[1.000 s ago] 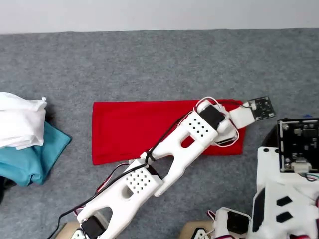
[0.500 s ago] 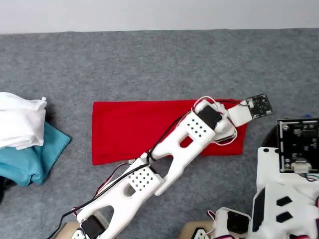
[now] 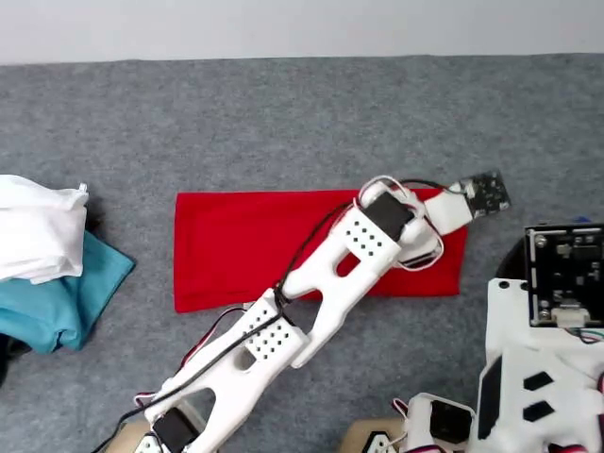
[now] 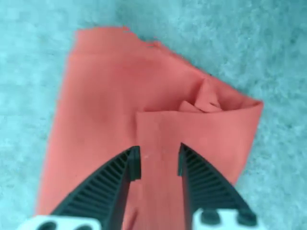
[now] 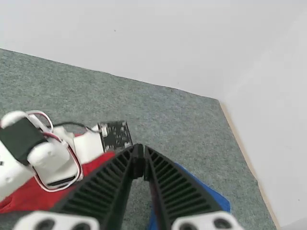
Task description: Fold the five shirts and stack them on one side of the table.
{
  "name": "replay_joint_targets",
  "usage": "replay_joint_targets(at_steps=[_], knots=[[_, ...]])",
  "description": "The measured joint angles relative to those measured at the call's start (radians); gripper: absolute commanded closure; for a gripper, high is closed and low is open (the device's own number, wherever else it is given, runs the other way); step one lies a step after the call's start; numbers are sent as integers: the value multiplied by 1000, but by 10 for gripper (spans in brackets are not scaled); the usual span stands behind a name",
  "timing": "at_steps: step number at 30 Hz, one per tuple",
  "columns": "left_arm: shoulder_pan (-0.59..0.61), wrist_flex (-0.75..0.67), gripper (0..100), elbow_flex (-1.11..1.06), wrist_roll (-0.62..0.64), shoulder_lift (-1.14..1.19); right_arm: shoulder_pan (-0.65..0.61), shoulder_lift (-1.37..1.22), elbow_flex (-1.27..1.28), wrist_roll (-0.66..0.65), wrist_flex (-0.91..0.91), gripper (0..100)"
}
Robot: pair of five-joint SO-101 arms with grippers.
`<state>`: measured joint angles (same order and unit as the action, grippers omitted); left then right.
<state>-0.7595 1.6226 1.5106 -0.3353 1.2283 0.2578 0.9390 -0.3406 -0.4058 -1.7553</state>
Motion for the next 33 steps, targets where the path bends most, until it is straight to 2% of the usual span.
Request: replay_joint_targets(at_steps=[7, 14, 20, 25, 29, 33], knots=[[0, 98, 870, 57, 0, 0, 0, 0, 0, 0, 0, 990], [49, 104, 870, 29, 17, 14, 5, 0, 0, 0, -2, 990], [48, 104, 870, -72, 18, 60, 5, 0, 0, 0, -2, 990], [48, 104, 882, -75, 21, 60, 3, 2, 48, 0, -2, 990], [61, 104, 929, -5, 17, 60, 3, 54, 112, 0, -2, 990], [64, 104, 935, 103, 17, 23, 3, 121, 176, 0, -2, 990]])
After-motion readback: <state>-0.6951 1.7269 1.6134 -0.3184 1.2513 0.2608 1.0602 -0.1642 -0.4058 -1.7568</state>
